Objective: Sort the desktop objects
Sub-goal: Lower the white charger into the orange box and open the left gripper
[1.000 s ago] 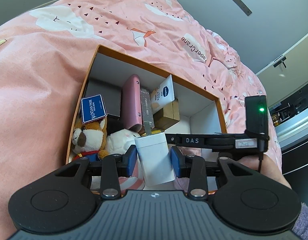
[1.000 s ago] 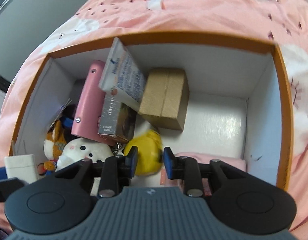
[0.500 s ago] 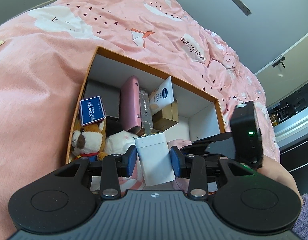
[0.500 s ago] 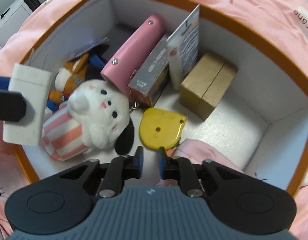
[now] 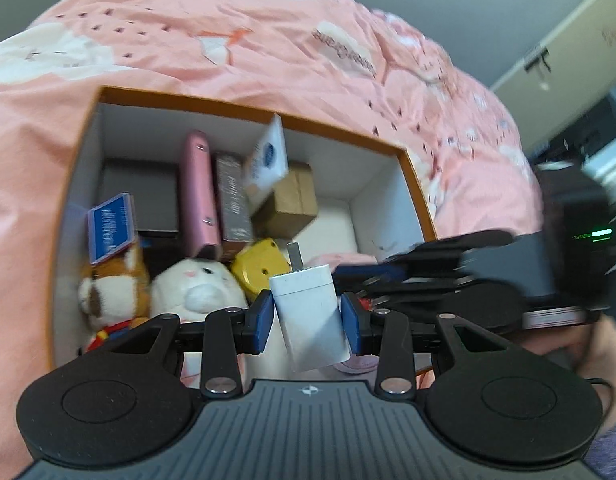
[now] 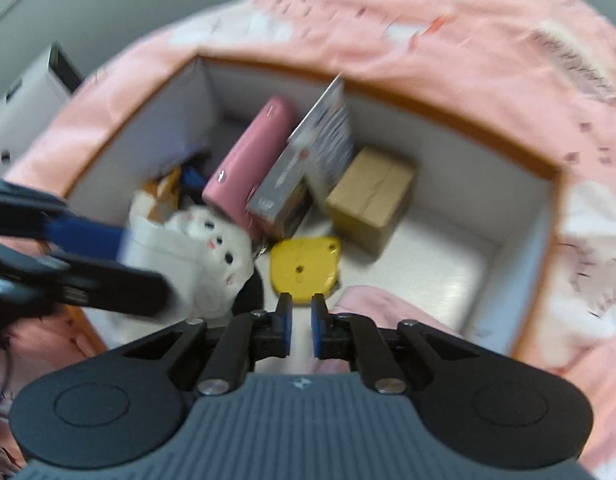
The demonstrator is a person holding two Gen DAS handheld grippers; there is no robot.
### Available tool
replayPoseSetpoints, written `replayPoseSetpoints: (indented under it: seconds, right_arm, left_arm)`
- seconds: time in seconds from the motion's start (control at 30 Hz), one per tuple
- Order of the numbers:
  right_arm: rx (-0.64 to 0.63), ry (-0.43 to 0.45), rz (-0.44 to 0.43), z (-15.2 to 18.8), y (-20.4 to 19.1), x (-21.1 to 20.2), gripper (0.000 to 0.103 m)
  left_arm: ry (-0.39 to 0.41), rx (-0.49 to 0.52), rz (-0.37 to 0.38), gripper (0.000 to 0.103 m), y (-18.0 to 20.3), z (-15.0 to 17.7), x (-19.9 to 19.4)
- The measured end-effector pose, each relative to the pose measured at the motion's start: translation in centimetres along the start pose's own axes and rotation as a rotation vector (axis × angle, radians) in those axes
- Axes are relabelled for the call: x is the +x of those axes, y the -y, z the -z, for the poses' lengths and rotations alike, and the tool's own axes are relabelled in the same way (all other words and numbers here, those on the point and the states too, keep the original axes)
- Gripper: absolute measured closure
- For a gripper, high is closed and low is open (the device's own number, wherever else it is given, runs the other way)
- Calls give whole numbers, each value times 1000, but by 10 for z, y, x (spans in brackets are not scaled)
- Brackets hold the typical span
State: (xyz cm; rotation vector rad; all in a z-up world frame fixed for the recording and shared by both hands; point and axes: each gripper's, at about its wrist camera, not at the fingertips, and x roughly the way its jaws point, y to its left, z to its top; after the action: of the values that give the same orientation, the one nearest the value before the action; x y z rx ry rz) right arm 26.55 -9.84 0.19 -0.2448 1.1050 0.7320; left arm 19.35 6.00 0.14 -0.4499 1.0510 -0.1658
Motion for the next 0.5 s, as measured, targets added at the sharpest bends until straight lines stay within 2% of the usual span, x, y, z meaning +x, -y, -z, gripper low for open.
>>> replayPoseSetpoints:
  seconds: [0.17, 0.27, 0.4, 0.5]
  right_arm:
    - [105, 100, 53, 23, 16, -40, 90]
    - [166, 151, 31, 36, 17, -57, 89]
    - [220, 197, 7, 42, 17, -52, 89]
    - [256, 216, -4, 52, 20, -57, 89]
  left_arm:
    - [-78, 75, -69, 61, 15, 1, 35]
    - [-123, 114, -114, 61, 20, 1, 52]
    - [-162, 157, -188, 61, 25, 3, 70]
    - [-193, 173, -214, 61, 28, 3, 80]
